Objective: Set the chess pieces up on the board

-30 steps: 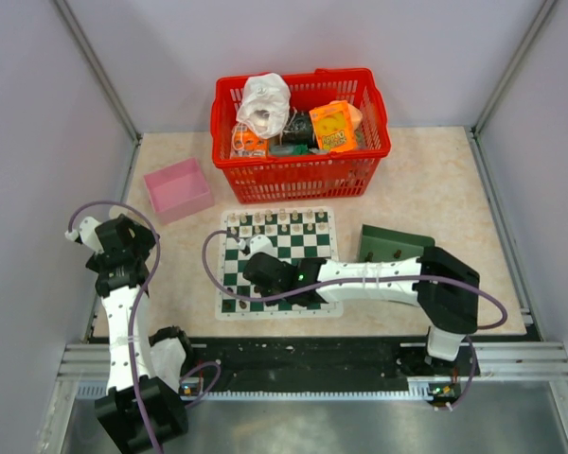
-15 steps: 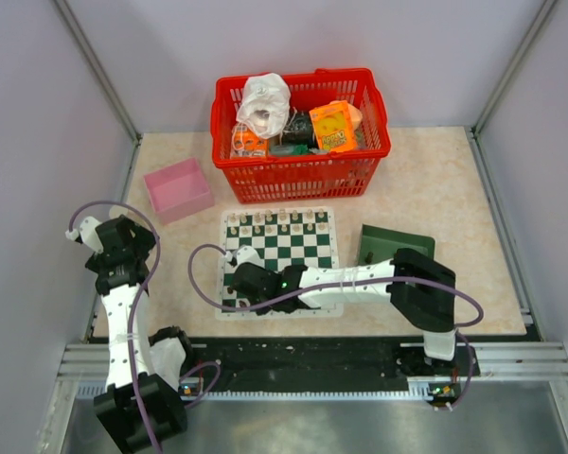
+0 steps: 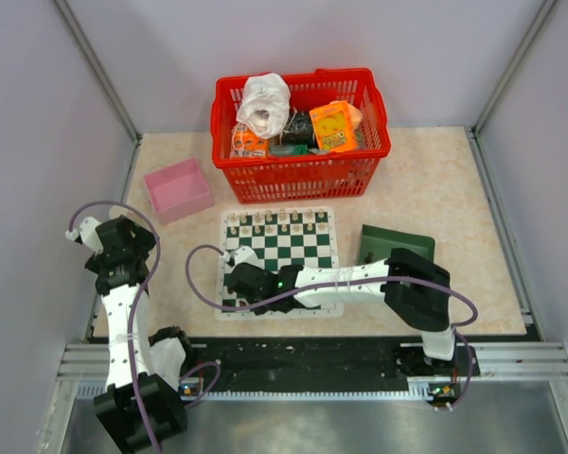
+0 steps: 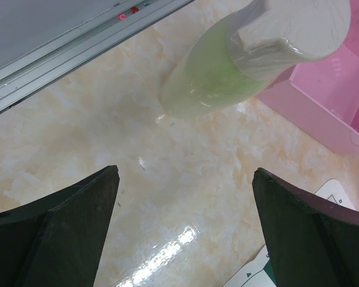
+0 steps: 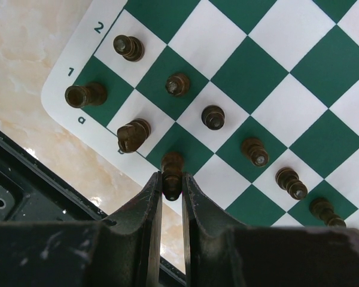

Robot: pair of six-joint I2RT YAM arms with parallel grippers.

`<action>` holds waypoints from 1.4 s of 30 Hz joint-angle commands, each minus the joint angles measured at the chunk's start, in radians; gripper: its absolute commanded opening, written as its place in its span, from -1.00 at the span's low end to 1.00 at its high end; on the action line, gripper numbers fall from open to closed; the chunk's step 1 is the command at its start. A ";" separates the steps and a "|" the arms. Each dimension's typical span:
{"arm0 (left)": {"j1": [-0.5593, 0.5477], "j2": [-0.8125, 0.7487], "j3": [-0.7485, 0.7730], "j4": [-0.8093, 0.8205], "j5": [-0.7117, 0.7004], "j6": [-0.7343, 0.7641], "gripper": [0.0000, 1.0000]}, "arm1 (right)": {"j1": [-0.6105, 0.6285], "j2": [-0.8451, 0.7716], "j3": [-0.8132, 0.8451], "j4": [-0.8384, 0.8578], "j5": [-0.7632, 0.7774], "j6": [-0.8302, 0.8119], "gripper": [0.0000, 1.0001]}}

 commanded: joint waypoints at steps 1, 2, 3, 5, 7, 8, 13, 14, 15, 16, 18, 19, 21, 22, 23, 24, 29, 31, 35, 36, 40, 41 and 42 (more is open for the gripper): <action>0.007 -0.006 0.017 0.014 -0.021 0.015 0.97 | 0.008 0.021 0.052 -0.001 0.029 -0.010 -0.80; 0.007 -0.004 0.017 0.016 -0.021 0.015 0.98 | 0.010 0.024 0.055 -0.004 0.031 -0.010 -0.80; 0.007 -0.004 0.016 0.016 -0.023 0.015 0.97 | 0.010 0.024 0.055 -0.008 0.032 -0.010 -0.80; 0.007 -0.004 0.017 0.016 -0.024 0.015 0.98 | 0.010 0.022 0.055 -0.010 0.037 -0.012 -0.79; 0.007 -0.004 0.017 0.016 -0.024 0.016 0.97 | 0.010 0.022 0.058 -0.013 0.039 -0.012 -0.78; 0.007 -0.003 0.014 0.016 -0.024 0.015 0.97 | 0.010 0.024 0.058 -0.013 0.037 -0.012 -0.76; 0.007 -0.004 0.011 0.019 -0.024 0.016 0.97 | 0.008 0.028 0.060 -0.015 0.029 -0.016 -0.67; 0.005 -0.003 0.011 0.019 -0.023 0.016 0.97 | 0.010 0.028 0.061 -0.015 0.026 -0.016 -0.66; 0.005 -0.003 0.011 0.019 -0.024 0.015 0.97 | 0.010 0.027 0.061 -0.015 0.023 -0.016 -0.63; 0.008 -0.003 0.013 0.017 -0.024 0.015 0.97 | 0.008 0.028 0.063 -0.015 0.023 -0.016 -0.61; 0.008 -0.003 0.013 0.019 -0.024 0.018 0.97 | 0.010 0.028 0.064 -0.015 0.019 -0.018 -0.59; 0.007 -0.004 0.013 0.016 -0.024 0.016 0.98 | 0.010 0.030 0.066 -0.015 0.017 -0.018 -0.56; 0.007 -0.004 0.014 0.017 -0.024 0.016 0.97 | 0.010 0.028 0.068 -0.015 0.012 -0.020 -0.52; 0.008 -0.004 0.013 0.016 -0.024 0.016 0.97 | 0.010 0.028 0.068 -0.015 0.009 -0.017 -0.50; 0.008 -0.004 0.013 0.014 -0.026 0.016 0.98 | 0.010 0.028 0.069 -0.013 0.009 -0.018 -0.48; 0.008 -0.006 0.014 0.014 -0.024 0.016 0.98 | 0.010 0.025 0.068 -0.013 0.008 -0.017 -0.46; 0.008 -0.007 0.017 0.011 -0.021 0.016 0.97 | 0.010 -0.001 0.068 -0.010 0.009 -0.021 -0.40; 0.007 -0.009 0.017 0.008 -0.021 0.013 0.97 | 0.010 -0.037 0.060 -0.009 0.011 -0.024 -0.38; 0.007 -0.013 0.019 0.006 -0.015 0.013 0.97 | 0.005 -0.149 0.035 -0.010 0.064 -0.041 -0.16; 0.008 -0.013 0.021 0.006 -0.012 0.013 0.97 | -0.001 -0.187 0.022 -0.009 0.081 -0.041 -0.09; 0.008 -0.023 0.024 0.002 -0.007 0.009 0.97 | -0.056 -0.342 -0.089 0.016 0.109 -0.033 0.02; 0.007 -0.024 0.022 0.002 -0.009 0.007 0.98 | -0.080 -0.385 -0.125 0.018 0.117 -0.023 0.02; 0.008 -0.027 0.024 0.002 -0.006 0.007 0.97 | -0.100 -0.431 -0.156 0.018 0.126 -0.017 0.04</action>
